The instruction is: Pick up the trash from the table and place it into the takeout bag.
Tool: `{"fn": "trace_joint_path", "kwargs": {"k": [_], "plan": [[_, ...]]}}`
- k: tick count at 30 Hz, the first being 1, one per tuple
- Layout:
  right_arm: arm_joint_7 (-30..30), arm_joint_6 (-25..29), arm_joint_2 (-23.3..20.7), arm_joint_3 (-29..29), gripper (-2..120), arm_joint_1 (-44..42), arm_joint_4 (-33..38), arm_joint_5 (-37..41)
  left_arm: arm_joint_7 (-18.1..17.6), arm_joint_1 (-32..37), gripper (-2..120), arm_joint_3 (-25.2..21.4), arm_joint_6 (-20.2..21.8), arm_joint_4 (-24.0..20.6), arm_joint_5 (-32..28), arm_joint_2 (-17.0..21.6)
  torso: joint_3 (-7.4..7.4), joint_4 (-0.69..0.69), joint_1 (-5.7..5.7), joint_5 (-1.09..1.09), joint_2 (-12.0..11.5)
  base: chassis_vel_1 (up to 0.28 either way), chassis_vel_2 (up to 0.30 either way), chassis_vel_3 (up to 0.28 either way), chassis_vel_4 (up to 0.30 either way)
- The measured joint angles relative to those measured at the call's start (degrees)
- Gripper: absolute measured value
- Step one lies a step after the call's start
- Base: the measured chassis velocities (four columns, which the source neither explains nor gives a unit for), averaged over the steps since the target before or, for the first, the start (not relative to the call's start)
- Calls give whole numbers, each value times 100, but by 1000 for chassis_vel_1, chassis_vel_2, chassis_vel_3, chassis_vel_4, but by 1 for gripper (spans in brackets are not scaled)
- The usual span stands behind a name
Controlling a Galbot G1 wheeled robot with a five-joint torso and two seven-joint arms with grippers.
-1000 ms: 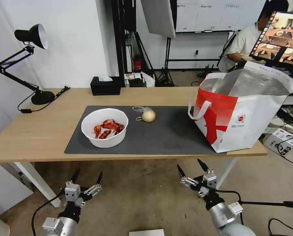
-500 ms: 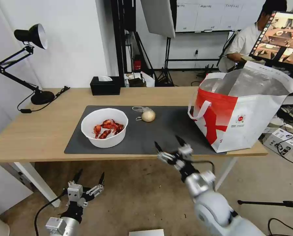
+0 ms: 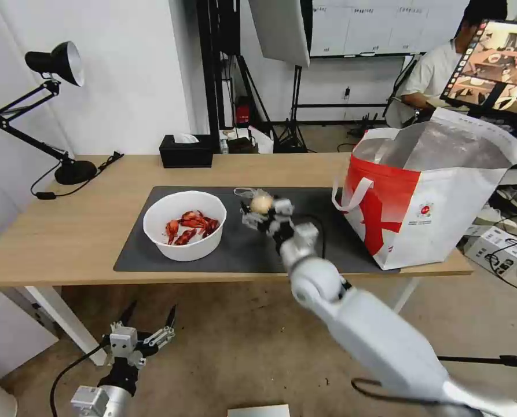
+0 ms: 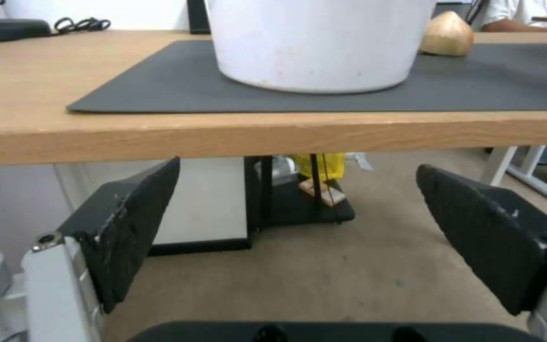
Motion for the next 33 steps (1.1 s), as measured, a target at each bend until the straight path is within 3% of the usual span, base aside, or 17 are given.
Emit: {"fn": "trace_joint_path", "kwargs": {"k": [7, 15, 33], "plan": [[444, -749, 599, -159, 100, 737, -1257, 4, 9, 4, 100, -44, -16, 46, -66, 12, 0, 1, 0, 1, 0, 0, 0, 0, 0], [528, -1013, 1218, -96, 100, 1103, -2357, -132, 18, 15, 100, -120, -34, 23, -145, 0, -1, 1, 0, 0, 0, 0, 0, 0, 0], [593, -1234, 1341, 30, 96, 889, -2504, -255, 35, 87, 100, -159, -82, -47, -152, -40, -1, 0, -1, 2, 0, 0, 0, 0, 0]]}}
